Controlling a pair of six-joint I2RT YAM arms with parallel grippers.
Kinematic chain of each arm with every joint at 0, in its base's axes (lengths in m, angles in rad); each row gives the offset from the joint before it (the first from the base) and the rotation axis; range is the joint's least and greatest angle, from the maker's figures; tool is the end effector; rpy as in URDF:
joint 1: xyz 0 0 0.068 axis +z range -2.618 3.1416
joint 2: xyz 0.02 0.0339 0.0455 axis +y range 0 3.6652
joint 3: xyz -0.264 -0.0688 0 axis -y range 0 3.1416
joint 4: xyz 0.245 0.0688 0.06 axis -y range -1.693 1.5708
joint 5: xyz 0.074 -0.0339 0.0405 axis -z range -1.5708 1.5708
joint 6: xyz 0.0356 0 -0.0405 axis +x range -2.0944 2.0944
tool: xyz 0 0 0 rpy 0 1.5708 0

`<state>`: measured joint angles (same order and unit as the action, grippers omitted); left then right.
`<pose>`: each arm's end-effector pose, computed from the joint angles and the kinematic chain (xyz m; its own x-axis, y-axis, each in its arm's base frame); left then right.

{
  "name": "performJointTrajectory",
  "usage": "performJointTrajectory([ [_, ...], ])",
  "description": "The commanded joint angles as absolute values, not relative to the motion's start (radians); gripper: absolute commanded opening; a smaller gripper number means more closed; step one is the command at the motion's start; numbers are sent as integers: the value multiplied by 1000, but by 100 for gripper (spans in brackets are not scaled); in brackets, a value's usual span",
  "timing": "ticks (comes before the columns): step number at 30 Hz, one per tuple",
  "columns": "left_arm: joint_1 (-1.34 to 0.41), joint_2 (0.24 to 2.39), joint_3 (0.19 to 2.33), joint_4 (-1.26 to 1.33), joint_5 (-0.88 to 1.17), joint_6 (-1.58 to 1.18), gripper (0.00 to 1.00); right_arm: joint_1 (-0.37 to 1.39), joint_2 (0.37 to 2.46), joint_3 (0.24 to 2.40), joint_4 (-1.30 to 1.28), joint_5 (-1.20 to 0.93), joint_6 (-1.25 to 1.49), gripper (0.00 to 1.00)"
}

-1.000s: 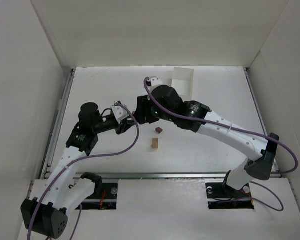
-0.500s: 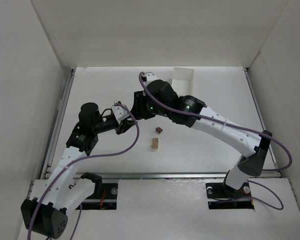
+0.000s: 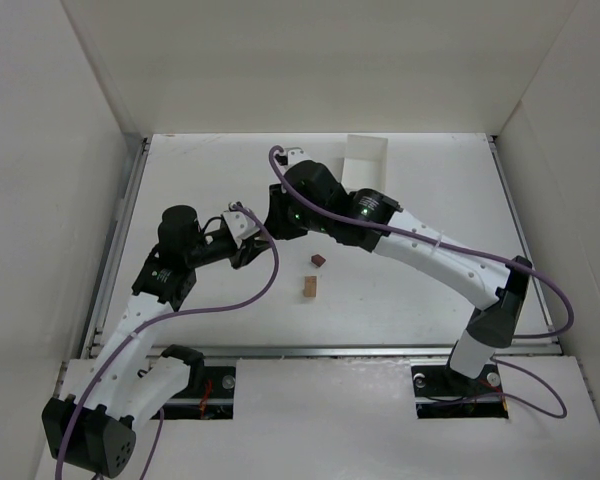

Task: Build the wood block tower

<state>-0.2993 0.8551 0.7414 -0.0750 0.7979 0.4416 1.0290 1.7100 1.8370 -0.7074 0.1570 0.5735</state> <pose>0.1780 -0.0816 0.3260 0.2131 0.2465 -0.9454 0.8702 0.3921 0.2984 0.2025 0.3256 0.4056 -0.6601 -0.0575 -0.7490 -0.5008 0.7769 0.3817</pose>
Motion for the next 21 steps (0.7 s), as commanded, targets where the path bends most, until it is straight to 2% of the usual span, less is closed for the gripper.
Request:
performJointTrajectory([
  [1,-302,838,753,-34,853,448,0,1039,1710,1879,-701,175,571,0],
  [2,-302,838,753,-34,862,436,9,1039,1698,1867,-701,175,571,0],
  [3,-302,827,743,-20,862,427,39,1039,1683,1846,-689,175,571,0],
  [4,-302,827,742,-11,876,426,51,1039,1674,1830,-689,186,581,0],
  [6,-302,818,733,-11,888,417,67,1039,1654,1781,-664,195,581,0],
  [7,-302,818,724,-2,888,417,82,1039,1631,1766,-664,207,594,0],
  [9,-302,818,724,-2,917,408,100,1029,1605,1721,-664,219,604,0],
  [21,-302,739,666,-35,917,399,100,1002,1441,1502,-890,474,713,0],
])
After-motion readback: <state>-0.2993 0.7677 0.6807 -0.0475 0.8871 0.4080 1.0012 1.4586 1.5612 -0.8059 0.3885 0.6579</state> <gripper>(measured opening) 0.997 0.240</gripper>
